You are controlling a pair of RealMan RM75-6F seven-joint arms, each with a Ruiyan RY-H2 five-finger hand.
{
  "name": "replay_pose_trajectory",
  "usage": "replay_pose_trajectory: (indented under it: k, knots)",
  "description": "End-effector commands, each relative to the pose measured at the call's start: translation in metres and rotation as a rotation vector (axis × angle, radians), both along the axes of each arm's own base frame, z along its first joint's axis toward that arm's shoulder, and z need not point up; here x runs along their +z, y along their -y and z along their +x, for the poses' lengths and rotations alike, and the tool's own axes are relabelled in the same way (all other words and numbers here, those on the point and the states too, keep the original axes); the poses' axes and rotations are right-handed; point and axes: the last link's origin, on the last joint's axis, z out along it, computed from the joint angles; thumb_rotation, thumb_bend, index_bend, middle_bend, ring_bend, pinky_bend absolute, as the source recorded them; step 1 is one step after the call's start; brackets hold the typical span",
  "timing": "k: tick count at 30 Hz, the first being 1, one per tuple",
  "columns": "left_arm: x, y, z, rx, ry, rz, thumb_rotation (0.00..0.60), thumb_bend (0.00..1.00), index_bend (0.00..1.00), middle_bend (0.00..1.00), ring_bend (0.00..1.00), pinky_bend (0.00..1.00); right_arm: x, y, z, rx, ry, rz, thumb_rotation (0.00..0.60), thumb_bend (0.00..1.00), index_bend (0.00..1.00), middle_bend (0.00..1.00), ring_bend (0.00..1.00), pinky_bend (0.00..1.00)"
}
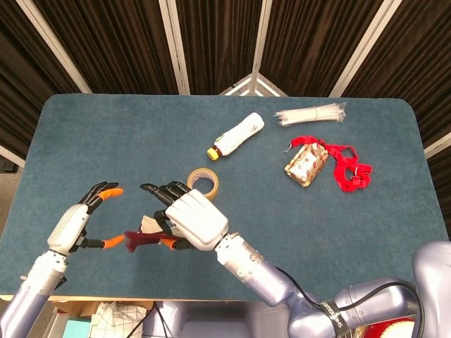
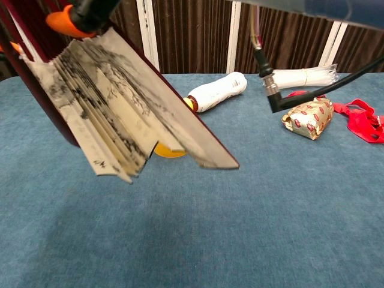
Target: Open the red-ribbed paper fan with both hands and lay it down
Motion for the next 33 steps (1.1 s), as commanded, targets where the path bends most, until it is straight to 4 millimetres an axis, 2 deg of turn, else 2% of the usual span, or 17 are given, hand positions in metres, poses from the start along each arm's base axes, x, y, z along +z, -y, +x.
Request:
replay_pose_trajectory:
  k: [1, 8, 14, 25, 29, 33]
  knots:
    - [-0.007, -0.002, 0.005, -0.007, 0.04, -0.04, 0.6, 0.24, 0.22, 0.08, 0.0, 0.1, -0.001, -0.003, 0.005, 0.005, 0.004, 0.0, 0.6, 0.39, 0.73, 0.14, 0.22, 0.21]
    - [-0.022, -0.012, 0.014, -0.01, 0.122, -0.1, 0.6, 0.26, 0.29, 0.09, 0.0, 0.1, -0.001, -0.013, 0.014, 0.024, 0.021, 0.017, 0.6, 0.39, 0.73, 0.14, 0.22, 0.21]
    - [-0.032, -0.013, 0.021, -0.027, 0.131, -0.126, 0.6, 0.31, 0.33, 0.1, 0.0, 0.1, 0.001, -0.015, 0.014, 0.02, 0.019, 0.014, 0.6, 0.39, 0.73, 0.14, 0.22, 0.21]
    - [-0.041, -0.009, 0.031, -0.041, 0.156, -0.166, 0.6, 0.31, 0.34, 0.1, 0.0, 0.1, 0.007, -0.016, 0.011, 0.016, 0.026, 0.012, 0.6, 0.39, 0.73, 0.14, 0.22, 0.21]
    - [-0.044, -0.008, 0.035, -0.05, 0.179, -0.188, 0.6, 0.27, 0.33, 0.1, 0.0, 0.1, 0.009, -0.016, 0.011, 0.013, 0.035, 0.014, 0.6, 0.39, 0.73, 0.14, 0.22, 0.21]
    - [-0.045, -0.008, 0.037, -0.054, 0.19, -0.18, 0.6, 0.27, 0.38, 0.1, 0.0, 0.1, 0.01, -0.016, 0.011, 0.015, 0.034, 0.013, 0.6, 0.39, 0.73, 0.14, 0.22, 0.21]
